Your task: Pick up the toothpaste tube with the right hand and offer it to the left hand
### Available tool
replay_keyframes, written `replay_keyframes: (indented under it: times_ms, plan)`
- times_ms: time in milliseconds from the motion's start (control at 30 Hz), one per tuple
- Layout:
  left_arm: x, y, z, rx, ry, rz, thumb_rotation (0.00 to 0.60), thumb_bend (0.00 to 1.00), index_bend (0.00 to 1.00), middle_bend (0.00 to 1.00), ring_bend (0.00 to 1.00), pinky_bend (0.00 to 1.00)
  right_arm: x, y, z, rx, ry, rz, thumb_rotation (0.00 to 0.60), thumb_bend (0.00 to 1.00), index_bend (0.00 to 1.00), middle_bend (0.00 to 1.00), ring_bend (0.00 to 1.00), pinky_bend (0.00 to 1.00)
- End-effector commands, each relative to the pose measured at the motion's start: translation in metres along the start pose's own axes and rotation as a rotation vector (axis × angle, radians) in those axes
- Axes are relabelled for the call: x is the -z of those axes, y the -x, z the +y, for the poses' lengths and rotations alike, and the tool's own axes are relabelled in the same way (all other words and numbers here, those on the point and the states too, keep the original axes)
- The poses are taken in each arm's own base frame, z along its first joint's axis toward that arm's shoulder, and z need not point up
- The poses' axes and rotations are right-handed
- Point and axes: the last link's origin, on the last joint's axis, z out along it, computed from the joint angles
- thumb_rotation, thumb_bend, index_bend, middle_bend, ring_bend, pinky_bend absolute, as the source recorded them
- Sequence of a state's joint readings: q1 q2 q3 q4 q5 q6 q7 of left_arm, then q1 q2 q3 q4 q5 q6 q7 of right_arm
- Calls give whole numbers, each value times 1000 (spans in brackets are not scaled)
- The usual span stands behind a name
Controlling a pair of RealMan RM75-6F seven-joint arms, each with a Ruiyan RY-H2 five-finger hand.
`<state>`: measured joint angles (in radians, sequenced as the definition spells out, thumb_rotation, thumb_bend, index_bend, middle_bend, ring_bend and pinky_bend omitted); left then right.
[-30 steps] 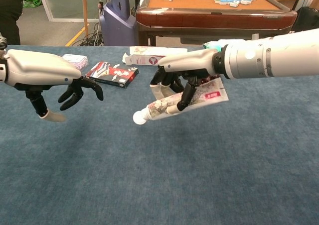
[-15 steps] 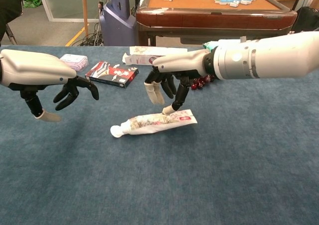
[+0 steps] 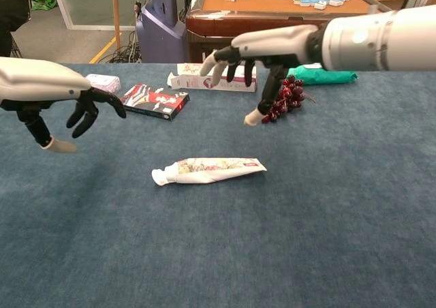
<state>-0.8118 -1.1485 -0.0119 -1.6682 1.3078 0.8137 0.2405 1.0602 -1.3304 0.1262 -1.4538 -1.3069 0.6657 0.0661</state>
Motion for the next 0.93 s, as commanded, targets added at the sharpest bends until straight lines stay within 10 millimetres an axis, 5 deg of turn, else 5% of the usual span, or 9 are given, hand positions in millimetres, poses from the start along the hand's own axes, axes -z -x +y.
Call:
replay_keyframes:
  times_ms: [33,433,700,933]
  plan:
    - [10,3,-20,70,-103,54,600,246,138,482,448,182,40,-3,31,25,120,49,600,144,127,205,205,297]
    - [74,42,-72,167,-408,231,600,246,136,388,395,182,170,19,106,95,512,197,600,210,127,226,205,295]
    - [119,66,-77,178,-515,328,600,246,137,381,394,182,242,49,107,78,642,335,600,211,210,334,225,299]
    - [147,79,-56,200,-540,370,600,246,145,381,394,182,291,77,94,5,729,367,600,211,341,426,319,399]
